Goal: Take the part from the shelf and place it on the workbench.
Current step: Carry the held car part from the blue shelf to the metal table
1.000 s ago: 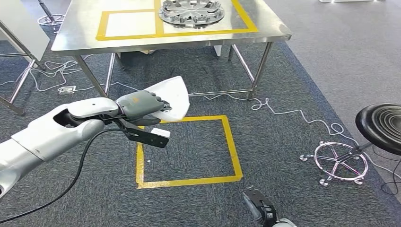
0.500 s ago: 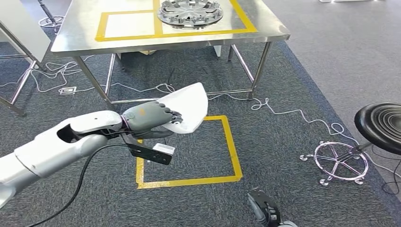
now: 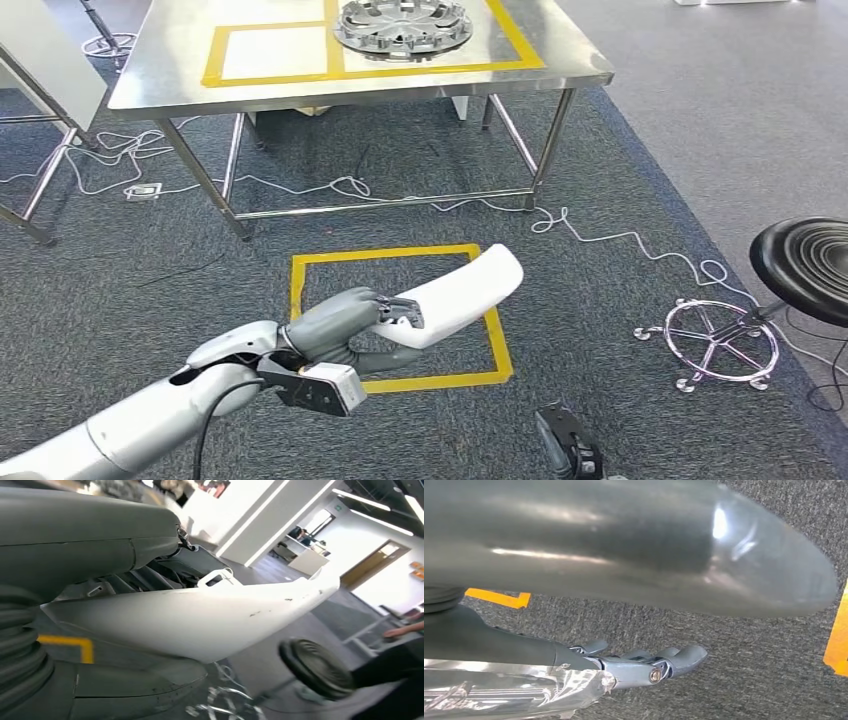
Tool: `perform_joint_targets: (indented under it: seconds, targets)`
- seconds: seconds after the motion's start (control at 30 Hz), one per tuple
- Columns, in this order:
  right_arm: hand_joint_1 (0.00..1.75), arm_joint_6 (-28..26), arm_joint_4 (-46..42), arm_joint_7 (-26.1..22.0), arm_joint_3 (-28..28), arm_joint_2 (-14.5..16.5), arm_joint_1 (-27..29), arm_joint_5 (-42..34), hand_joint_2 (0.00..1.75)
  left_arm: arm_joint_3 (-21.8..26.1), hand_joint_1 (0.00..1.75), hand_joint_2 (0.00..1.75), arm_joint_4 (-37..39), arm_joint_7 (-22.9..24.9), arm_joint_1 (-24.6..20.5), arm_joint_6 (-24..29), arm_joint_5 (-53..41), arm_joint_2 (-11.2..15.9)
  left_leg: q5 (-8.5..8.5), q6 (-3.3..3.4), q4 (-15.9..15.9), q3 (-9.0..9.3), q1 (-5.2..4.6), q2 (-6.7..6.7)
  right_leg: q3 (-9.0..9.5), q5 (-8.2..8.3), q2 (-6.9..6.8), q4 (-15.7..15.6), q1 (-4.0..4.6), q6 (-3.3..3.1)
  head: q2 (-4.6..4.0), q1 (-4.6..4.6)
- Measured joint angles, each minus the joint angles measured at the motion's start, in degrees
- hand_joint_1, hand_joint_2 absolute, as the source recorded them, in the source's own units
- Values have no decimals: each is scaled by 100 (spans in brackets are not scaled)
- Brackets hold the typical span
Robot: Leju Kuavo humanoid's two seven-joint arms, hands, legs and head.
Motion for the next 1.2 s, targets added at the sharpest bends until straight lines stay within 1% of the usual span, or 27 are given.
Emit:
perform_joint_targets:
  seconds: [0.13, 0.33, 0.73, 1.0, 1.2]
  targets:
    - [0, -22, 0, -2, -17, 0, 14, 4, 0, 53, 175, 175, -30, -100, 397, -7, 202, -208, 0, 0, 0, 0, 1, 0, 0, 0, 0, 0, 0, 0, 0, 0]
    - [0, -49, 0, 12, -21, 0, 20, 37, 0, 57, 175, 175, -30, -118, 617, -131, 401, -424, 1, 0, 0, 0, 1, 0, 0, 2, 0, 1, 1, 1, 0, -1]
    - [0, -51, 0, 56, -22, 2, 19, 104, 0, 51, 175, 175, -28, 12, 637, -374, 908, -674, 2, 1, 0, 0, 1, 0, 0, 2, 0, 1, 1, 2, 0, -1]
    - [0, -44, 0, 57, -91, 2, 8, 132, 0, 39, 175, 175, -22, 211, 625, -488, 1318, -915, 1, 1, 0, 0, 1, 0, 0, 2, 0, 0, 1, 2, 0, 0]
    - [0, 81, 0, 66, -121, 4, -35, 230, 0, -9, 175, 175, 50, 251, 451, -822, 1777, -1067, 2, 1, 0, 0, 1, 0, 0, 5, 0, 0, 1, 5, 0, 0]
